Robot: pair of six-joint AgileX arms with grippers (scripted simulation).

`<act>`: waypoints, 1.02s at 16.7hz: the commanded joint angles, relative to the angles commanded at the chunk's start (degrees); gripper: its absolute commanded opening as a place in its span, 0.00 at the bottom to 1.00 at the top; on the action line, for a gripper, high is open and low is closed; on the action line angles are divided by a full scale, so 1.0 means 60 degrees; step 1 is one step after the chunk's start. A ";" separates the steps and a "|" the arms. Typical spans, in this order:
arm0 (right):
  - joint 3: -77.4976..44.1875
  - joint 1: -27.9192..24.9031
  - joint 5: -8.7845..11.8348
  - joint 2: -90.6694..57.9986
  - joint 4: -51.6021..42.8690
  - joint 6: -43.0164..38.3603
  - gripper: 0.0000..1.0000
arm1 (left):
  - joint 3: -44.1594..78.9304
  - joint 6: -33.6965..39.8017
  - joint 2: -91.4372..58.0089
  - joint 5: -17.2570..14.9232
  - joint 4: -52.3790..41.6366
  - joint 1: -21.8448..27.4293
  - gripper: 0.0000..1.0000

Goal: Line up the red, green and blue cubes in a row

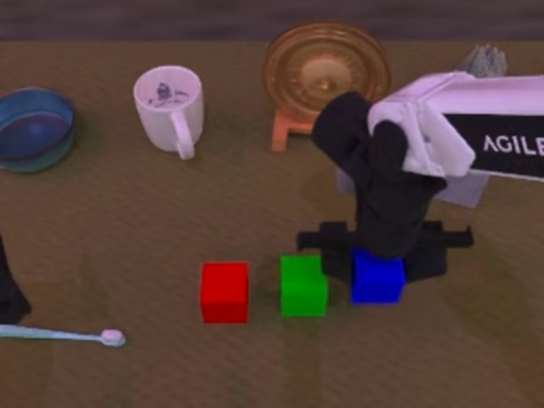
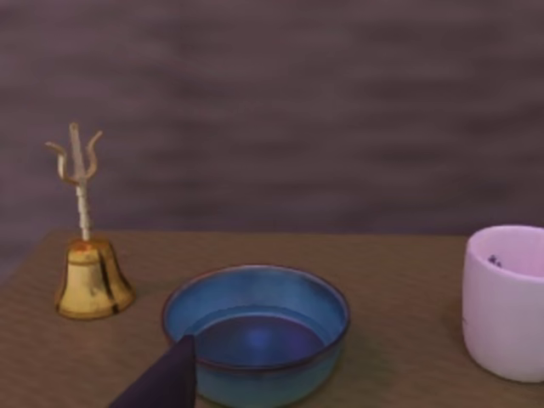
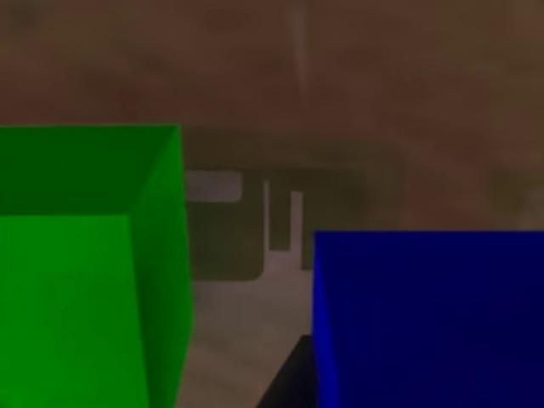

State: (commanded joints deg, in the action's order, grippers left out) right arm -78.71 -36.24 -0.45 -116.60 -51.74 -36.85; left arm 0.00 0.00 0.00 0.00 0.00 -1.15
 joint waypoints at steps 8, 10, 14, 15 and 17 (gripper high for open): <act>0.0377 -0.0049 -0.0009 -0.0245 0.0536 0.0015 0.15 | 0.0000 0.0000 0.0000 0.0000 0.0000 0.0000 1.00; 0.0377 -0.0049 -0.0009 -0.0245 0.0536 0.0015 0.30 | 0.0000 0.0000 0.0000 0.0000 0.0000 0.0000 1.00; 0.0377 -0.0049 -0.0009 -0.0245 0.0536 0.0015 0.60 | 0.0000 0.0000 0.0000 0.0000 0.0000 0.0000 1.00; 0.0377 -0.0049 -0.0009 -0.0245 0.0536 0.0015 0.68 | 0.0000 0.0000 0.0000 0.0000 0.0000 0.0000 1.00; 0.0377 -0.0049 -0.0009 -0.0245 0.0536 0.0015 0.83 | 0.0000 0.0000 0.0000 0.0000 0.0000 0.0000 1.00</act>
State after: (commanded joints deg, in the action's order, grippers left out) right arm -76.45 -36.54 -0.50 -118.07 -48.52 -36.76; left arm 0.00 0.00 0.00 0.00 0.00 -1.15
